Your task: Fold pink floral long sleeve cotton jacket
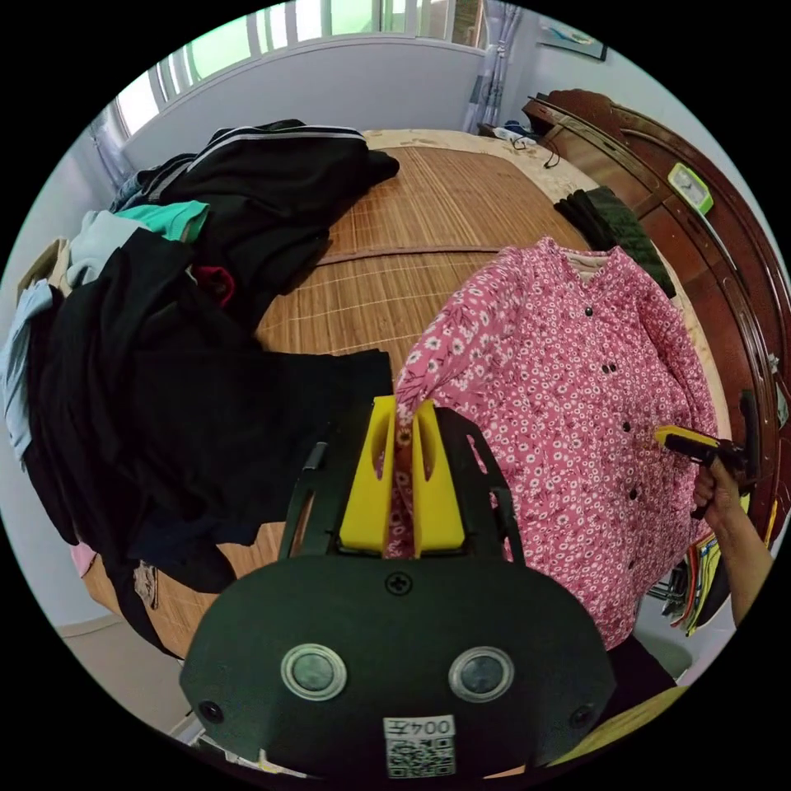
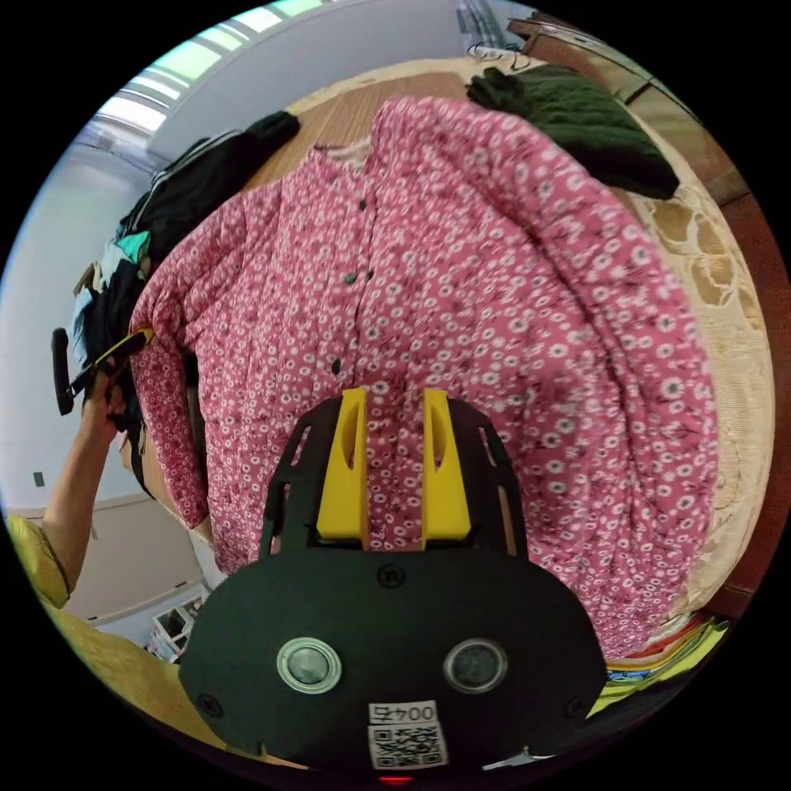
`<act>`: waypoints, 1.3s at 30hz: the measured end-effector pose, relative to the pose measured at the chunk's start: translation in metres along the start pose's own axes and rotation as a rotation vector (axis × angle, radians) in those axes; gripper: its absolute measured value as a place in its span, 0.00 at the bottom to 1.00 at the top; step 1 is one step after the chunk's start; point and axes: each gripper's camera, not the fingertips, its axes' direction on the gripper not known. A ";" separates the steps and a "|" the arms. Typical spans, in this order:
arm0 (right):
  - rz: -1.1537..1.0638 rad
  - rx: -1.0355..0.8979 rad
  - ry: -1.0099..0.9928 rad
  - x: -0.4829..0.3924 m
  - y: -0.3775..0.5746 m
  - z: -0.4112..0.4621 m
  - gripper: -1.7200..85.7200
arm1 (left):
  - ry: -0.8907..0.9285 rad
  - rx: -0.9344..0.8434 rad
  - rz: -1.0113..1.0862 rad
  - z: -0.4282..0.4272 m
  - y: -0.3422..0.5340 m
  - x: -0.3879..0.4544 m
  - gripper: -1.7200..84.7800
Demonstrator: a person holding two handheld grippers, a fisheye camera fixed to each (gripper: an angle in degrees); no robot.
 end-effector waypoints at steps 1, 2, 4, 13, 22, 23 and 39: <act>0.014 0.021 0.015 0.013 0.004 -0.010 0.15 | -0.002 0.008 -0.007 -0.005 -0.002 -0.004 0.04; 0.018 0.032 0.023 0.019 0.007 -0.015 0.15 | 0.005 0.018 -0.025 -0.016 -0.006 -0.012 0.04; 0.019 0.049 0.035 0.043 0.016 -0.032 0.16 | 0.004 0.021 -0.042 -0.029 -0.015 -0.023 0.03; 0.046 0.077 0.090 0.112 0.072 -0.077 0.15 | -0.007 -0.098 0.017 -0.061 -0.056 -0.079 0.04; 0.150 -0.012 0.189 0.208 0.158 -0.112 0.22 | -0.052 0.106 0.074 -0.165 -0.034 -0.047 0.07; 0.165 -0.015 0.184 0.215 0.165 -0.116 0.22 | -0.020 0.119 0.096 -0.173 -0.032 -0.034 0.07; 0.752 0.163 -0.198 0.393 0.342 -0.131 0.31 | 0.300 0.076 0.516 -0.179 -0.162 0.225 0.07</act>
